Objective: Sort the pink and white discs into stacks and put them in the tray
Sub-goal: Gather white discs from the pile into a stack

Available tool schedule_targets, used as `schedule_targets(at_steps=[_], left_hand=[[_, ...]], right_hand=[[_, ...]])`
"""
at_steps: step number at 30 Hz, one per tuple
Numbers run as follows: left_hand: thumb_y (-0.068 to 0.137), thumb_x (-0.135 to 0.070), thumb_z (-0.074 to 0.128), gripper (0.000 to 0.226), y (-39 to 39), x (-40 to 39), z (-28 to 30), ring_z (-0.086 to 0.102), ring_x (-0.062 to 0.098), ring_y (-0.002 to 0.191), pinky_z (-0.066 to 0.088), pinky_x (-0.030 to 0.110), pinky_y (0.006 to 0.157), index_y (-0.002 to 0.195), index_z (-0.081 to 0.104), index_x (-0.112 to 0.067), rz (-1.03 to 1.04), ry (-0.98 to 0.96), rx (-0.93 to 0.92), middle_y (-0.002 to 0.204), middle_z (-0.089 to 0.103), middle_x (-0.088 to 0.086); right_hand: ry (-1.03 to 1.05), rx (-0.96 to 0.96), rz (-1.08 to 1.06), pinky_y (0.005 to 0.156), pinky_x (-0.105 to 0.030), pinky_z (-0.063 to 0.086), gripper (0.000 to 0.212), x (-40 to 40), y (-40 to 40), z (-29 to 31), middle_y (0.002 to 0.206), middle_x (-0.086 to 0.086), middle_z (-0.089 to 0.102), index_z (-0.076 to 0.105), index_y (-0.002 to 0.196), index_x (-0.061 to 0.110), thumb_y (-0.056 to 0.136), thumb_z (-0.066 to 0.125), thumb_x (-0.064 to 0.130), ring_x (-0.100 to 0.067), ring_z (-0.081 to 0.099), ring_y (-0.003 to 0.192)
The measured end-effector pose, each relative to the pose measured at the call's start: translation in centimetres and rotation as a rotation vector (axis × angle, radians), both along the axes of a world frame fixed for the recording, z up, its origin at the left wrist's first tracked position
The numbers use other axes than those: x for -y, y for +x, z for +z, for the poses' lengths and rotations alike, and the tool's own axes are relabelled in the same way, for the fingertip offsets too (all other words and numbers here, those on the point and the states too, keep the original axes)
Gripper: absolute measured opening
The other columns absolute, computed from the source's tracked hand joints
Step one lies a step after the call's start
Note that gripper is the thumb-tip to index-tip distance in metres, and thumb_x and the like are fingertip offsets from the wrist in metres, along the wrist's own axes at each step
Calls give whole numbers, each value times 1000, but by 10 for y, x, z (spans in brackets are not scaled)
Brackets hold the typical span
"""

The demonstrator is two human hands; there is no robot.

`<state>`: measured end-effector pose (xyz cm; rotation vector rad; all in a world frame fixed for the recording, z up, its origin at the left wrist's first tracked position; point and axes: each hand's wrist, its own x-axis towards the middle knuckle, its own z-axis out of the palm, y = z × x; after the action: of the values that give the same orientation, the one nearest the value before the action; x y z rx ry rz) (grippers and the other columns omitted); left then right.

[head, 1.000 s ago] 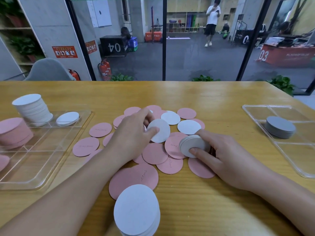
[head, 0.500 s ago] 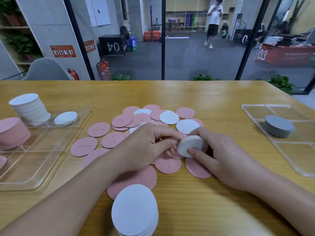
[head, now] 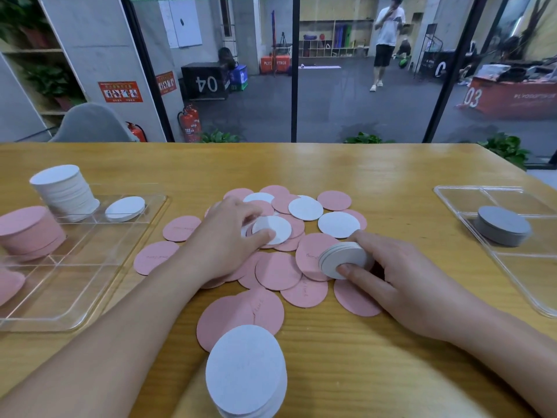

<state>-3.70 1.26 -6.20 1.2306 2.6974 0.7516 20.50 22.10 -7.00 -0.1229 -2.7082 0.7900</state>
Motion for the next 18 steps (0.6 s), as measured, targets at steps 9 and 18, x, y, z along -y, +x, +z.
schedule_targets(at_steps=[9,18], left_hand=[[99,-56,71,44,14,-4,0,36,11,131,42,40,106,142,63,-48,-24,18,-12,134,50,-19],[98,-41,78,27,15,-8,0,50,8,117,42,30,91,123,68,-41,-65,148,-32,124,61,-21]], right_hand=[[-28,4,-7,67,-36,44,28,-1,0,-2,83,7,58,52,89,23,105,63,43,-19,52,74],[-27,5,-12,67,-35,44,26,-1,0,-1,84,8,59,55,92,23,105,62,44,-19,53,75]])
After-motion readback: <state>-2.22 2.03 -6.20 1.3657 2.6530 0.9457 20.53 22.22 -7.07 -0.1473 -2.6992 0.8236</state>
